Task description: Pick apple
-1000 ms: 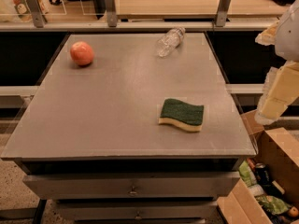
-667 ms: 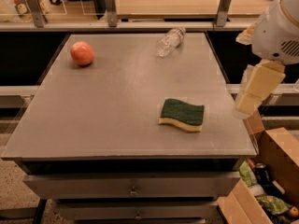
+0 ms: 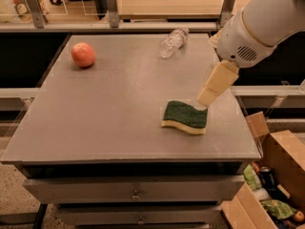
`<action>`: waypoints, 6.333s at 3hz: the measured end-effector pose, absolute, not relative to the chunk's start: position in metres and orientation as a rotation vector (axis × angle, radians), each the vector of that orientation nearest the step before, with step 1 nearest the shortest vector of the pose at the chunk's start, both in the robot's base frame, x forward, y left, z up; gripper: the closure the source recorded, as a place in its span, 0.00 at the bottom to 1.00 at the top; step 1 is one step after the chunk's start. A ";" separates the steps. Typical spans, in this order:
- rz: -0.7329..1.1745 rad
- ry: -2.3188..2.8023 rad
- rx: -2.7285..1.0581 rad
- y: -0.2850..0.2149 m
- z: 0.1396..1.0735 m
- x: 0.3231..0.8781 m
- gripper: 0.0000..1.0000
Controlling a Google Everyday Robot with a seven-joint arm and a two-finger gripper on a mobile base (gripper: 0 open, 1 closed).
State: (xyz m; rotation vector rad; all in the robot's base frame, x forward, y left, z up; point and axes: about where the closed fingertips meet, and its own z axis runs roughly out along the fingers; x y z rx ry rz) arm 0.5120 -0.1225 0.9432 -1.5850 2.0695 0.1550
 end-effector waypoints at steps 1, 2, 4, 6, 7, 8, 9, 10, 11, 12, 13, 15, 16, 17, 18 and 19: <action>0.190 2.012 -1.489 -0.093 0.930 0.542 0.00; 0.181 1.952 -1.423 -0.069 0.913 0.559 0.00; 0.144 1.897 -1.364 -0.064 0.926 0.575 0.00; 0.099 1.848 -1.301 -0.041 0.915 0.604 0.00; 0.138 1.819 -1.310 -0.008 0.907 0.637 0.00; 0.238 1.759 -1.320 0.030 0.908 0.667 0.00; 0.396 1.693 -1.313 0.062 0.911 0.689 0.00; 0.547 1.637 -1.297 0.094 0.910 0.709 0.00; 0.624 1.613 -1.298 0.122 0.904 0.727 0.00; 0.643 1.622 -1.324 0.148 0.891 0.742 0.00; 0.630 1.642 -1.357 0.171 0.877 0.753 0.00; 0.655 1.651 -1.391 0.206 0.854 0.764 0.00; 0.675 1.656 -1.403 0.219 0.844 0.766 0.18; 0.688 1.648 -1.403 0.227 0.846 0.768 0.41; 0.754 1.632 -1.394 0.236 0.851 0.766 0.64; 0.824 1.585 -1.376 0.239 0.871 0.760 0.87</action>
Offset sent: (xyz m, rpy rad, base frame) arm 0.0881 0.0846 -0.0425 0.2536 -0.2986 -0.1074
